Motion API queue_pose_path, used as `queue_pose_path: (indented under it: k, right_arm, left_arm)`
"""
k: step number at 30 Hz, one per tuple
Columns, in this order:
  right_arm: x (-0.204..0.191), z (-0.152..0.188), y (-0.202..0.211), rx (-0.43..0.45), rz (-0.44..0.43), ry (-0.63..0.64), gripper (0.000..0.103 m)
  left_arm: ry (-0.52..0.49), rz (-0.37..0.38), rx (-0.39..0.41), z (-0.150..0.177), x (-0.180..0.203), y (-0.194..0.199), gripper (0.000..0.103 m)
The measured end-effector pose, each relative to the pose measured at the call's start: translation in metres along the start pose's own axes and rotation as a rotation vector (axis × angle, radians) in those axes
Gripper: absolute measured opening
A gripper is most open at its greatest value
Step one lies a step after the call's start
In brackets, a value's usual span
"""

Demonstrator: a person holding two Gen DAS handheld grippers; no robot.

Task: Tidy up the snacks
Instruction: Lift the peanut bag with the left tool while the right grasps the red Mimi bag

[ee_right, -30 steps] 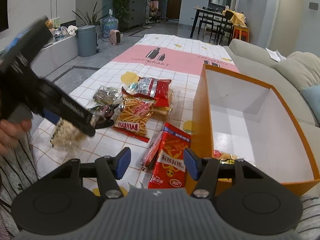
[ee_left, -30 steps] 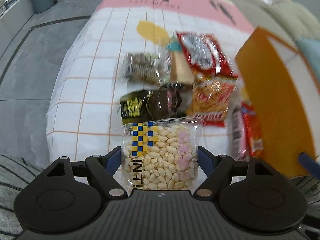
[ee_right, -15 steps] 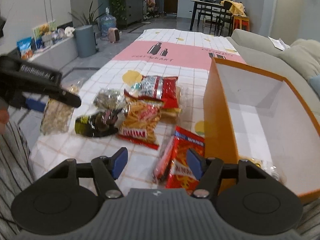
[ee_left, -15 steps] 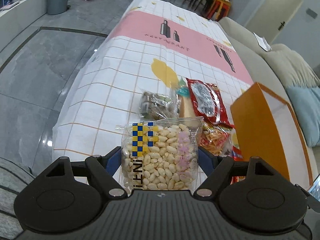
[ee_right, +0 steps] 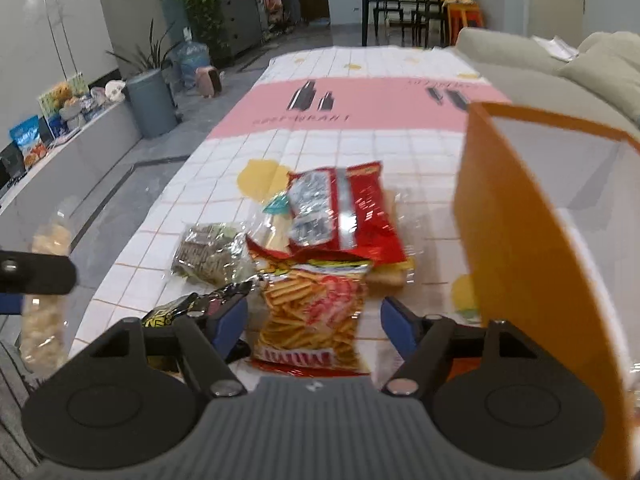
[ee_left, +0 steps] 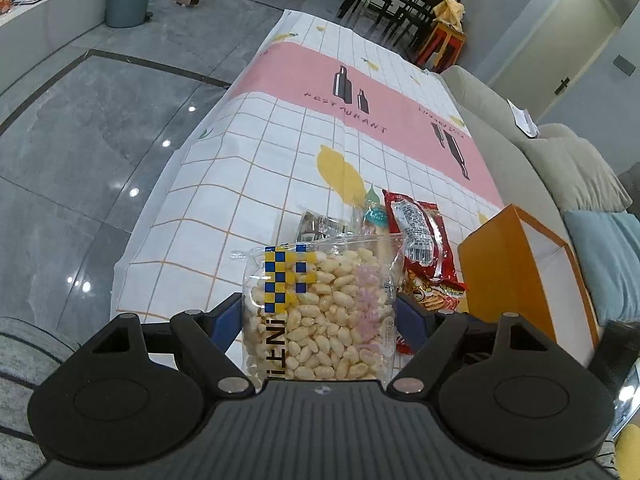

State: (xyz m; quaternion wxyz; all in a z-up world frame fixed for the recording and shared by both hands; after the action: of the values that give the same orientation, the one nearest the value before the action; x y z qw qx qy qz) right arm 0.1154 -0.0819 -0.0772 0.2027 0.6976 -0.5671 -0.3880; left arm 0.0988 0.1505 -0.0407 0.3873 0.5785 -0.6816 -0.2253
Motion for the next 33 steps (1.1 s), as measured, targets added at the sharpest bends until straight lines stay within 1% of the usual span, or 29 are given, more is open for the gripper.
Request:
queue_pose_path:
  k: [3, 6, 9, 12, 18, 23, 25, 28, 31, 33]
  right_arm:
    - [-0.008, 0.004, -0.016, -0.009, 0.024, 0.032, 0.071]
    - [-0.012, 0.01, -0.022, 0.018, 0.054, 0.079, 0.051]
    - [-0.01, 0.011, -0.016, 0.039, 0.049, 0.082, 0.043]
    - [-0.008, 0.009, -0.007, 0.061, 0.046, 0.083, 0.042]
    - [-0.009, 0.0, 0.021, 0.101, -0.004, 0.072, 0.042]
    - [-0.002, -0.009, 0.055, 0.171, -0.039, 0.064, 0.042]
    - [0.004, -0.015, 0.071, 0.199, -0.066, 0.037, 0.042]
    - [0.017, -0.024, 0.094, 0.241, -0.102, -0.007, 0.042]
    - [0.033, -0.036, 0.111, 0.27, -0.136, -0.058, 0.042]
    - [0.044, -0.044, 0.121, 0.293, -0.143, -0.089, 0.042]
  left_arm:
    - [-0.004, -0.001, -0.003, 0.0, 0.0, 0.0, 0.091]
    - [-0.017, 0.009, 0.007, 0.0, 0.001, 0.003, 0.091]
    - [-0.025, 0.017, 0.031, -0.001, 0.003, 0.006, 0.091]
    - [-0.021, 0.026, 0.049, -0.002, 0.004, 0.008, 0.091]
    - [-0.041, 0.03, 0.084, -0.004, 0.012, 0.013, 0.091]
    - [-0.072, 0.041, 0.121, -0.002, 0.027, 0.019, 0.091]
    - [-0.089, 0.036, 0.147, -0.003, 0.035, 0.024, 0.091]
    - [-0.149, 0.027, 0.196, -0.004, 0.052, 0.031, 0.091]
    - [-0.189, 0.054, 0.215, -0.004, 0.071, 0.032, 0.091]
    - [-0.208, 0.074, 0.218, -0.004, 0.083, 0.031, 0.091]
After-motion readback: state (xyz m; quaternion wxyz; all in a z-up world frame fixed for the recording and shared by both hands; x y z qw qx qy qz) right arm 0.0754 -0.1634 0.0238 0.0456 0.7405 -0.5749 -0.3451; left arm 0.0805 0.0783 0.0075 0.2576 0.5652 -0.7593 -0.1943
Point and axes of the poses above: each gripper's, at about its wrist camera, not at the fingertips, and y roughly against the way its jaws point, x to its right, z to its underside, the point moved 3 cm from there along -y, roughly the way its jaws point, and after that the axes turned 14 degrees about -y, right-handed, at the moved point
